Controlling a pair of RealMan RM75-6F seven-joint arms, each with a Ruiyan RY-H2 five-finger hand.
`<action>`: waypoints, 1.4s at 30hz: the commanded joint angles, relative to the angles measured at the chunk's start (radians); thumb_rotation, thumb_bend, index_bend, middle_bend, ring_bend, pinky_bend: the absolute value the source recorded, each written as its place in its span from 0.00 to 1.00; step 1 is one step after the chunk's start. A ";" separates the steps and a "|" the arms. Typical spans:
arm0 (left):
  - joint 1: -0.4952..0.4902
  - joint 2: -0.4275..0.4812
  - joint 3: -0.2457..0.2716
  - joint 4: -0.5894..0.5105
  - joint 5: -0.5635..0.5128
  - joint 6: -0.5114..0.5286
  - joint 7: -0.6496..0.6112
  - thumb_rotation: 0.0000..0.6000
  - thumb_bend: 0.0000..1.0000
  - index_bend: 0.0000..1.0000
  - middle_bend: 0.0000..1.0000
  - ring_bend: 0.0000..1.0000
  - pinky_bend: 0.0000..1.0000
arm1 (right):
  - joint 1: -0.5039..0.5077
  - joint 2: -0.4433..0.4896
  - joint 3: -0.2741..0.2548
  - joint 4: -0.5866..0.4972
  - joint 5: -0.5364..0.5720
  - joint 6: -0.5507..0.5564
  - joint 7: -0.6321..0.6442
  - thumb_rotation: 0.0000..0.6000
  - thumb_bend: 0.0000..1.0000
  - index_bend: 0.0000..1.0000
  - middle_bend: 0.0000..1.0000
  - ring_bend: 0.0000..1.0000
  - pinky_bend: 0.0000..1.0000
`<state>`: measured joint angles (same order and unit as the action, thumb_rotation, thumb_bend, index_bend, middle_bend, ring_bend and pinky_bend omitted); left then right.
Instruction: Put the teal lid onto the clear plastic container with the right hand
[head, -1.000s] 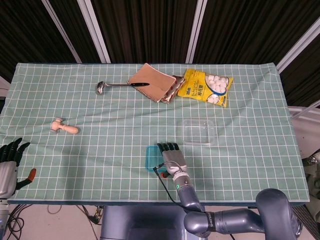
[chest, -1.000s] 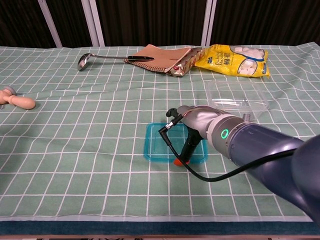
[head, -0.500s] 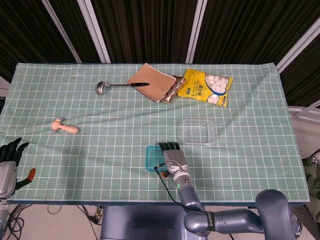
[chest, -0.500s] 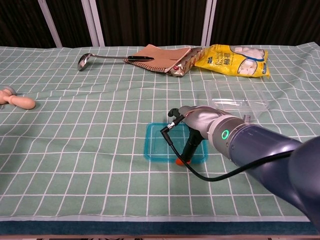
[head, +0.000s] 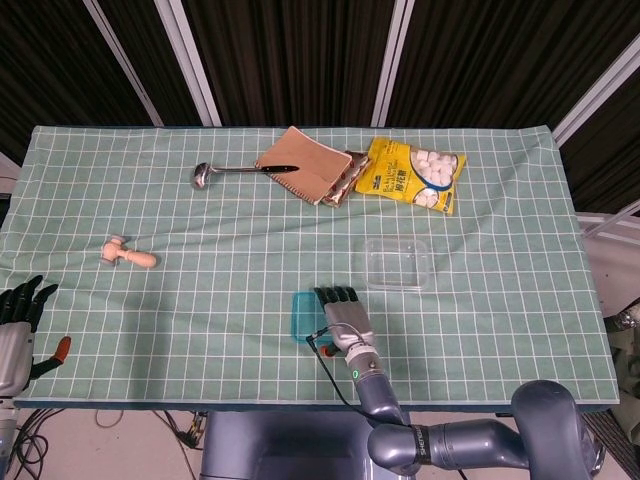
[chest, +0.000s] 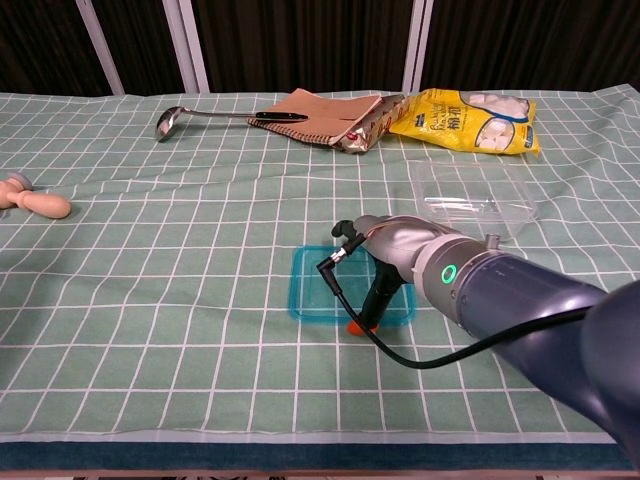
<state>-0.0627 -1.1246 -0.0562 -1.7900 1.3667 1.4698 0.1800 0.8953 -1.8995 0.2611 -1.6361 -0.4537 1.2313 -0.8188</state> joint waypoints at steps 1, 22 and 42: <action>0.000 0.000 0.000 0.000 -0.001 -0.001 0.001 1.00 0.35 0.12 0.00 0.00 0.00 | -0.002 -0.004 -0.001 -0.001 -0.009 0.001 0.005 1.00 0.22 0.00 0.13 0.00 0.00; 0.000 0.001 0.000 -0.001 -0.005 -0.001 0.003 1.00 0.35 0.12 0.00 0.00 0.00 | -0.007 -0.026 0.010 0.035 -0.008 -0.010 0.002 1.00 0.22 0.00 0.14 0.00 0.00; 0.001 0.003 -0.003 -0.006 -0.010 0.000 0.003 1.00 0.35 0.13 0.00 0.00 0.00 | 0.002 -0.019 0.020 0.047 0.043 -0.045 -0.027 1.00 0.22 0.00 0.28 0.00 0.00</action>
<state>-0.0618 -1.1218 -0.0588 -1.7948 1.3552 1.4697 0.1832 0.8960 -1.9187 0.2817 -1.5912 -0.4155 1.1887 -0.8415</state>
